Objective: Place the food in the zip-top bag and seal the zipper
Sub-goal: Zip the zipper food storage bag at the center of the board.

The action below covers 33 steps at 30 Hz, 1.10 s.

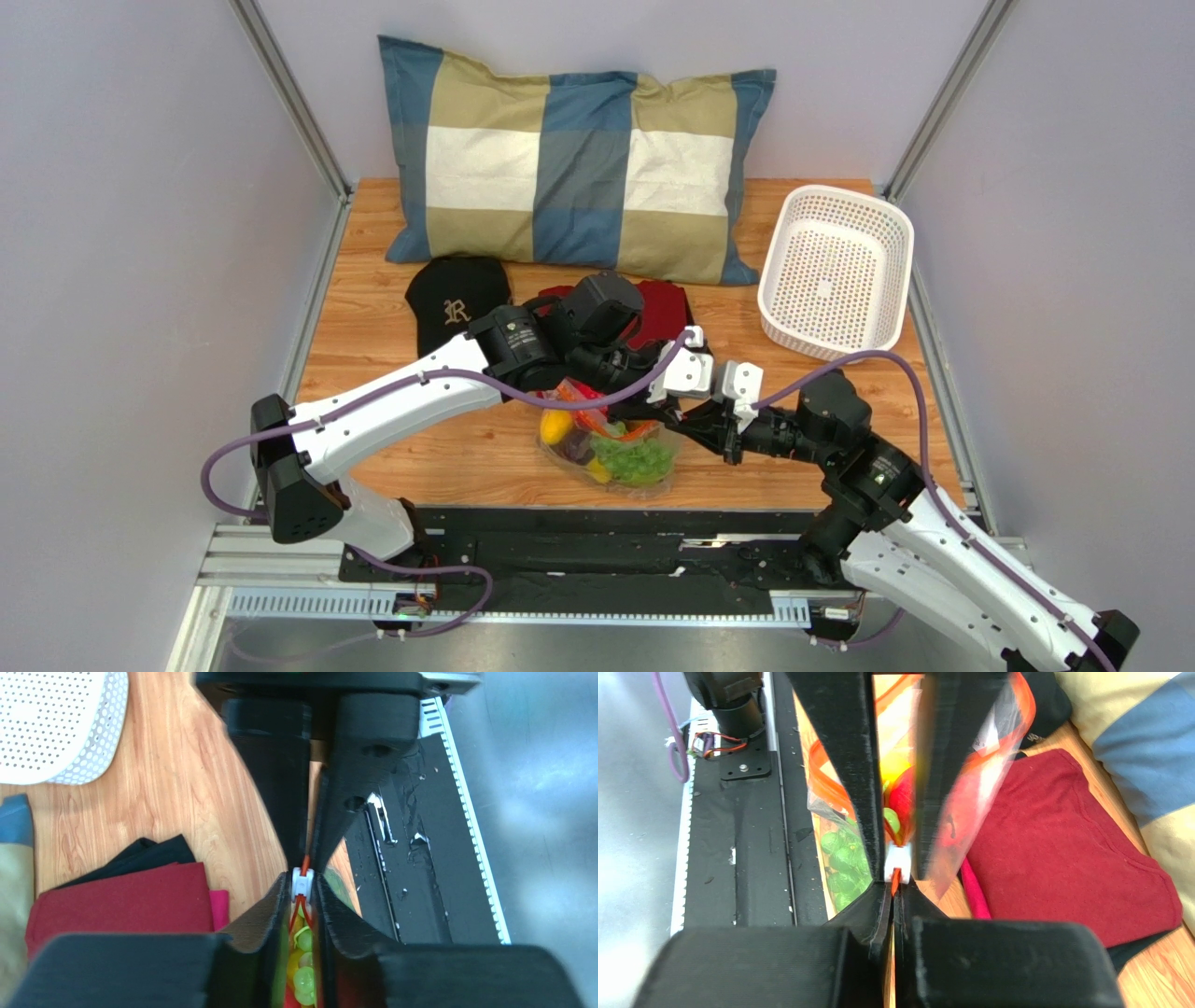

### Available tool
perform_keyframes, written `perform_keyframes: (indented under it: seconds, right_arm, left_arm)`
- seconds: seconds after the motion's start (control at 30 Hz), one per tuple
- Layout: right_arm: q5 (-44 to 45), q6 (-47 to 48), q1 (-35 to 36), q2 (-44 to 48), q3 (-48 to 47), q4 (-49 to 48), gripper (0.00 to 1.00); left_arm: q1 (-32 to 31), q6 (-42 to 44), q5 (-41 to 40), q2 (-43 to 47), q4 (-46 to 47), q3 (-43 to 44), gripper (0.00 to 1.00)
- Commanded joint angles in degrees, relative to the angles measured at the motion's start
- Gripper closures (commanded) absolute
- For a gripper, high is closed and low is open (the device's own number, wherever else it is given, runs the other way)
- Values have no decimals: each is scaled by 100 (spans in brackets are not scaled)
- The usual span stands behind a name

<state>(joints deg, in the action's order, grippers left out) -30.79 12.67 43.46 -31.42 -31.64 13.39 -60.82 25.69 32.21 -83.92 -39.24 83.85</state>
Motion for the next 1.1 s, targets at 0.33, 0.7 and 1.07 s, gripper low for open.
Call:
perform_keyframes:
  seconds: [0.33,0.7,1.07]
  right_arm:
    - [477,25,22,751,9,190,100]
    - [1162,25,13,1225,-9,779,100]
    - [1847,210,-31,1507,-150,1350,100]
  left_arm:
    - [342,735,-425,376,-1041,-449,92]
    - [1063,964,-575,745,-1498,-686,91]
    - [1880,1455,-751,1281,-2017,-739,91]
